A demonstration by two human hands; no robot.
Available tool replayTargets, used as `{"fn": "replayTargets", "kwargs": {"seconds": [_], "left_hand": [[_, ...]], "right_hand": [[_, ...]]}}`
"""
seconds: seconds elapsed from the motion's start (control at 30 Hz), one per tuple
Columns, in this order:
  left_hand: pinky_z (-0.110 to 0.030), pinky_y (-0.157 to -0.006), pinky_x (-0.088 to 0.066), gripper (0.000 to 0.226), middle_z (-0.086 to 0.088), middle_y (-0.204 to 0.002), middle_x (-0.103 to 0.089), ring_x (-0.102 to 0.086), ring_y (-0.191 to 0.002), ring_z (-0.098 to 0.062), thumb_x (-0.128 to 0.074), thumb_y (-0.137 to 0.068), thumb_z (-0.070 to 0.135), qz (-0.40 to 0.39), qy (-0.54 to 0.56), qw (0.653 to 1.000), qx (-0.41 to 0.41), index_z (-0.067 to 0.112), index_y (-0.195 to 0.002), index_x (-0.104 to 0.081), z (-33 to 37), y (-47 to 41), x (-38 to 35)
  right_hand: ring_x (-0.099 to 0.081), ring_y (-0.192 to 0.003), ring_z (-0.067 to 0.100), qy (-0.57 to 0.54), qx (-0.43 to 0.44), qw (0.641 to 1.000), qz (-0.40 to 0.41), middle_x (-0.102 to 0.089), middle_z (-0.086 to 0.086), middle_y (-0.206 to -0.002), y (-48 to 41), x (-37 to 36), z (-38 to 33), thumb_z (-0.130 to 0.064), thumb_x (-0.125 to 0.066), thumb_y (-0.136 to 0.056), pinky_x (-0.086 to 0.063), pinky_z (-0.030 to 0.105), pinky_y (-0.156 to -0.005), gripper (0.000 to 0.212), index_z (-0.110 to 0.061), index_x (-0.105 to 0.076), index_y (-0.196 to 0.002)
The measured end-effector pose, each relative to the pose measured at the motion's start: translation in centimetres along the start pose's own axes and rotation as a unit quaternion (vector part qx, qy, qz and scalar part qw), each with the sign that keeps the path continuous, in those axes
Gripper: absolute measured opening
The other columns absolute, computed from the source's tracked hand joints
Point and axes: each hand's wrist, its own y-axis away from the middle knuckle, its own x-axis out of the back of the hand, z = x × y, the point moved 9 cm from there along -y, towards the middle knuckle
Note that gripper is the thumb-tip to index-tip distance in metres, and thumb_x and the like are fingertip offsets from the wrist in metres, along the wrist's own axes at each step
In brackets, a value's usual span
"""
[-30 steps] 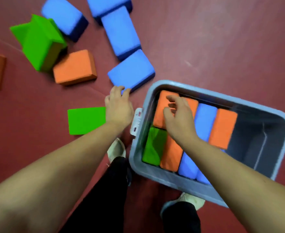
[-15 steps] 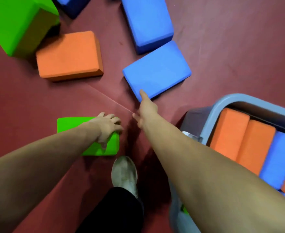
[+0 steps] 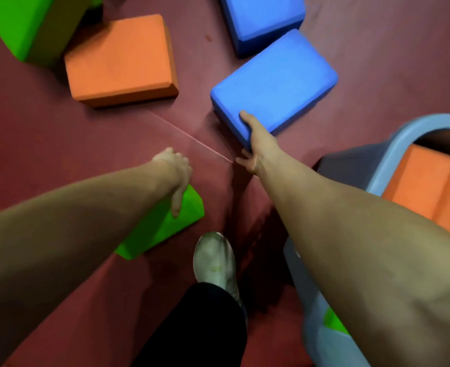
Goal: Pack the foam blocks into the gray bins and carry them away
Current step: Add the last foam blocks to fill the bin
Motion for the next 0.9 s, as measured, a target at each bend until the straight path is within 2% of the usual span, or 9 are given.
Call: {"fn": "replayTargets", "kwargs": {"seconds": [0.07,0.17,0.23,0.33,0.43,0.5,0.57,0.77,0.9], "left_hand": [[-0.035,-0.100,-0.049,0.119,-0.006,-0.136,-0.057,-0.059,-0.122,-0.022,-0.080,-0.045,0.077,-0.004,0.102,0.994,0.040,0.013,-0.140,-0.047,-2.4,2.3,-0.9],[-0.033,-0.100,-0.048,0.103,-0.016,-0.143,-0.049,-0.054,-0.127,-0.029,-0.069,-0.071,0.071,0.011,0.233,0.966,0.109,0.006,-0.144,-0.038,-5.9,6.2,-3.2],[-0.034,-0.098,-0.046,0.094,-0.020,-0.141,-0.049,-0.053,-0.125,-0.033,-0.068,-0.076,0.067,0.013,0.290,0.949,0.126,0.003,-0.139,-0.040,-6.9,9.1,-4.6],[-0.036,-0.086,-0.046,0.082,-0.024,-0.125,-0.060,-0.059,-0.111,-0.036,-0.074,-0.074,0.061,0.062,0.387,0.909,0.143,0.002,-0.120,-0.041,-7.2,14.8,-4.9],[-0.039,-0.079,-0.046,0.080,-0.026,-0.114,-0.064,-0.062,-0.101,-0.037,-0.076,-0.069,0.065,0.137,0.468,0.855,0.178,0.007,-0.109,-0.038,-6.4,21.0,-3.4],[-0.042,-0.080,-0.047,0.086,-0.026,-0.115,-0.064,-0.063,-0.103,-0.041,-0.070,-0.067,0.074,0.193,0.492,0.820,0.220,0.011,-0.115,-0.039,-5.5,25.5,-1.8],[-0.045,-0.083,-0.048,0.087,-0.027,-0.116,-0.063,-0.062,-0.105,-0.044,-0.064,-0.066,0.081,0.237,0.504,0.785,0.269,0.015,-0.117,-0.040,-4.4,29.9,-0.5],[-0.046,-0.080,-0.045,0.075,-0.027,-0.112,-0.062,-0.060,-0.104,-0.045,-0.074,-0.070,0.066,0.348,0.588,0.654,0.323,0.011,-0.104,-0.037,1.8,41.0,4.8],[-0.047,-0.083,-0.046,0.074,-0.023,-0.114,-0.063,-0.059,-0.106,-0.044,-0.071,-0.071,0.068,0.403,0.582,0.642,0.294,0.014,-0.114,-0.045,7.8,45.8,11.3]], "right_hand": [[-0.055,-0.106,0.027,-0.020,0.006,1.000,0.006,-0.049,0.008,-0.134,2.4,1.1,0.3,-0.043,-0.088,-0.061,-0.051,0.045,-0.073,0.100,-0.016,-0.036,-0.142],[-0.061,-0.105,0.027,-0.039,0.005,0.999,-0.009,-0.056,0.007,-0.129,6.2,2.9,0.9,-0.038,-0.087,-0.048,-0.055,0.045,-0.060,0.097,-0.022,-0.045,-0.134],[-0.065,-0.099,0.029,-0.061,0.008,0.998,-0.023,-0.062,0.010,-0.124,9.4,4.4,0.5,-0.030,-0.086,-0.048,-0.059,0.052,-0.064,0.089,-0.021,-0.050,-0.130],[-0.066,-0.090,0.023,-0.057,0.052,0.997,-0.012,-0.065,0.008,-0.119,14.1,7.4,-0.6,-0.024,-0.084,-0.062,-0.059,0.041,-0.068,0.077,-0.019,-0.049,-0.130],[-0.065,-0.106,0.019,-0.005,0.125,0.992,-0.010,-0.063,-0.001,-0.126,19.4,8.7,-1.7,-0.045,-0.085,-0.049,-0.055,0.049,-0.092,0.103,-0.026,-0.040,-0.140],[-0.061,-0.116,0.016,0.023,0.172,0.985,-0.015,-0.056,-0.008,-0.133,22.6,9.6,-3.0,-0.057,-0.083,-0.047,-0.051,0.052,-0.100,0.113,-0.035,-0.032,-0.146],[-0.059,-0.119,0.013,0.033,0.215,0.975,-0.036,-0.054,-0.011,-0.133,25.5,10.9,-4.7,-0.059,-0.080,-0.054,-0.049,0.050,-0.102,0.105,-0.039,-0.031,-0.145],[-0.063,-0.110,0.011,0.038,0.274,0.960,-0.047,-0.061,-0.013,-0.121,31.0,21.0,-10.0,-0.053,-0.079,-0.061,-0.053,0.052,-0.096,0.080,-0.033,-0.045,-0.130],[-0.064,-0.105,0.010,-0.002,0.256,0.966,-0.028,-0.062,-0.014,-0.118,32.3,31.2,-13.0,-0.036,-0.078,-0.076,-0.057,0.053,-0.086,0.066,-0.032,-0.043,-0.132]]}}
